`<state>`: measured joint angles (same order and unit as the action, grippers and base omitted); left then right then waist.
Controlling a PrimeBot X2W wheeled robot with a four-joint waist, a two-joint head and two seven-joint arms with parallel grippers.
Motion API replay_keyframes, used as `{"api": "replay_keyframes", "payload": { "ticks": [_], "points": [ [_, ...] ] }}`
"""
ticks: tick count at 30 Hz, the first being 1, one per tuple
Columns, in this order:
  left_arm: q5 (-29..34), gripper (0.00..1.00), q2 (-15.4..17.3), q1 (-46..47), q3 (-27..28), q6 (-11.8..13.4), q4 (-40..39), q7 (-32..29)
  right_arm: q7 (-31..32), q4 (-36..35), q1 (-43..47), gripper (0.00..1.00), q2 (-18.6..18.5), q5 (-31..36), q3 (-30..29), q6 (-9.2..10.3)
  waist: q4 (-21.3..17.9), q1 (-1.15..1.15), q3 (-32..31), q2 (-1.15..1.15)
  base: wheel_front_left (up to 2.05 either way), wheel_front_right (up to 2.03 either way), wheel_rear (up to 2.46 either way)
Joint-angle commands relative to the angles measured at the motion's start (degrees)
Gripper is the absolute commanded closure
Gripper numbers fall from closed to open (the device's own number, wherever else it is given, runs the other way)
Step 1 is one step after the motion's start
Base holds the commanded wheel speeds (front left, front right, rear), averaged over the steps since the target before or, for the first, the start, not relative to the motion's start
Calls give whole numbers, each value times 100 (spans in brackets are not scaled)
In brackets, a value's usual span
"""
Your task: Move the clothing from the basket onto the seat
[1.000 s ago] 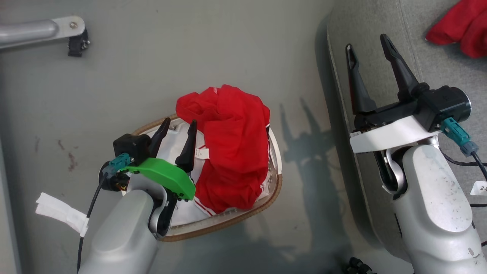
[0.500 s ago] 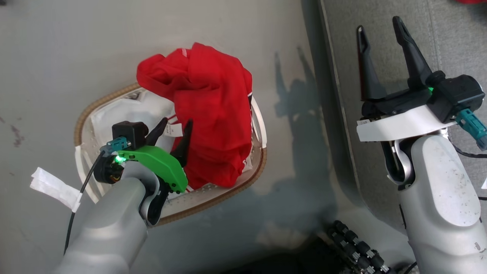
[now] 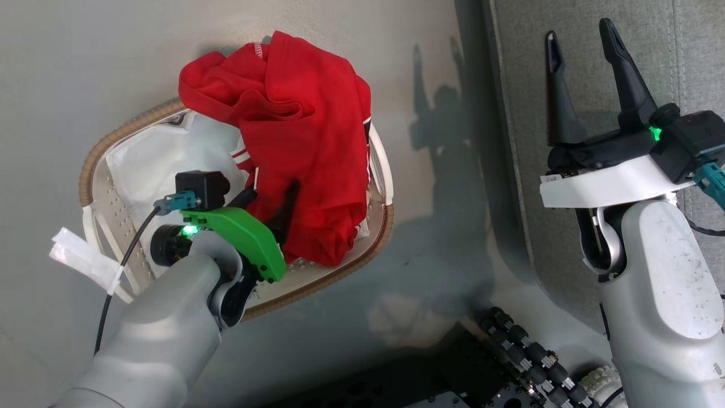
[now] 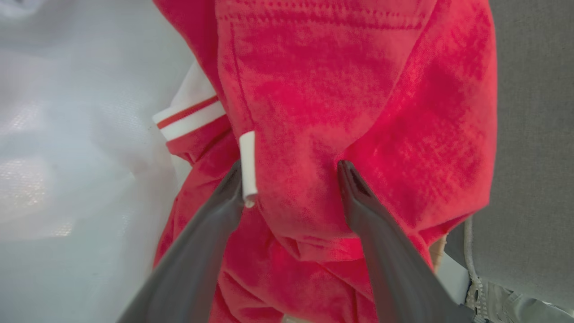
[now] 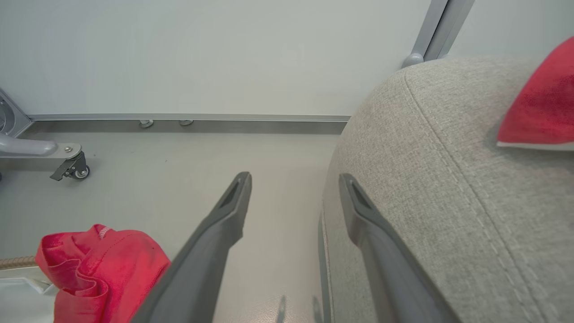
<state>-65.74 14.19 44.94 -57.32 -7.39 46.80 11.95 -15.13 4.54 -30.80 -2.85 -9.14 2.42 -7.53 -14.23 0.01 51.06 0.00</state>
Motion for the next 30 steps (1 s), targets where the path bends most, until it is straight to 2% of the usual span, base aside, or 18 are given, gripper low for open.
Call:
{"api": "replay_keyframes", "payload": {
  "ticks": [1,10,11,12,13,22,30],
  "points": [
    [-104,0,43,145,-84,-17,-4,23,-3,-32,-9,0,-14,-35,-17,8,-2,-1,51,0,0,0,0],
    [-427,0,9,492,-785,-17,-79,146,-3,-76,-74,0,-15,24,-17,8,-9,-1,147,0,0,0,0],
    [-477,9,9,519,-845,-17,-73,166,-3,-66,-85,0,-15,29,-9,8,-11,-1,142,0,0,0,0],
    [-479,57,11,539,-914,-17,-84,178,-3,-58,-96,0,-14,27,0,8,-16,-1,135,0,0,0,0],
    [-508,100,18,553,-1003,-17,-105,195,-3,-48,-103,0,-14,21,8,8,-22,-1,118,0,0,0,0],
    [-765,100,106,333,-1408,-17,-152,276,-2,87,-94,0,-15,-10,19,8,-28,-1,-218,0,0,0,0],
    [-858,100,58,-309,-1548,-17,-189,330,-3,317,46,0,-16,62,18,8,106,-1,-977,0,0,0,0]
  ]
}}
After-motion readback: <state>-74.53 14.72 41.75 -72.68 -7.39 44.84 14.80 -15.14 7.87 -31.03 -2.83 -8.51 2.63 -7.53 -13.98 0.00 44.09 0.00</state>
